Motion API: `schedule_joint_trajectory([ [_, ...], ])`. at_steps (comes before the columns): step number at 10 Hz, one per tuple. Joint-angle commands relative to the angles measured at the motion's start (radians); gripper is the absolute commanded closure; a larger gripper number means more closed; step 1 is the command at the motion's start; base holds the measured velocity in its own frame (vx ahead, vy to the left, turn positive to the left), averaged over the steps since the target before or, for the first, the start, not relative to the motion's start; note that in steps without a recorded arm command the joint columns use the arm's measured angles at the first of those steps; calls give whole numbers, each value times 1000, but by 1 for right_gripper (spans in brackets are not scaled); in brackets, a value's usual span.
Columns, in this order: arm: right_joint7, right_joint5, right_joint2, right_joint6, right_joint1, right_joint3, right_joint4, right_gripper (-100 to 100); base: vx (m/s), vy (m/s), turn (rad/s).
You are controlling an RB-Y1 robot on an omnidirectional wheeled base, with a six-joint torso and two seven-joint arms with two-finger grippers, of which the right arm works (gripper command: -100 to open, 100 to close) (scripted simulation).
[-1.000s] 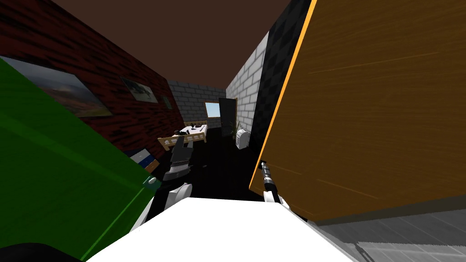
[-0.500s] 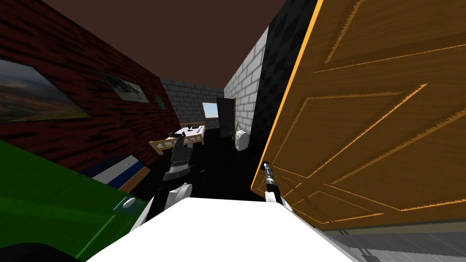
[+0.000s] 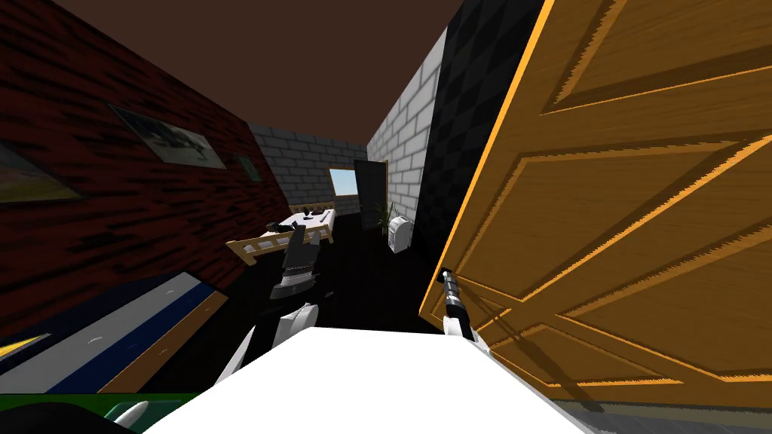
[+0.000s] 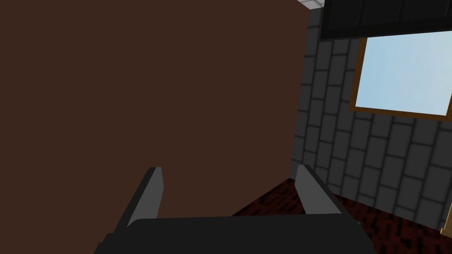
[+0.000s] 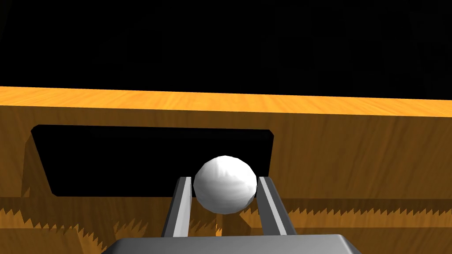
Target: Push the door open
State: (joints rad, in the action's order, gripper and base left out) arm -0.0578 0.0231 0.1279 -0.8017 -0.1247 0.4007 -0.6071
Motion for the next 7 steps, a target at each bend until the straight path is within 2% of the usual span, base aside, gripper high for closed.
schedule_joint_trajectory([
  [1,10,12,5,-3,0,22,4,100,191,48,-73],
  [3,14,18,6,-2,0,31,5,100,174,34,-47],
  [4,14,18,6,-2,0,31,5,100,62,-15,6],
  [5,20,27,9,0,0,46,6,100,116,0,-24],
  [7,19,25,3,7,7,43,-2,100,111,36,-46],
])
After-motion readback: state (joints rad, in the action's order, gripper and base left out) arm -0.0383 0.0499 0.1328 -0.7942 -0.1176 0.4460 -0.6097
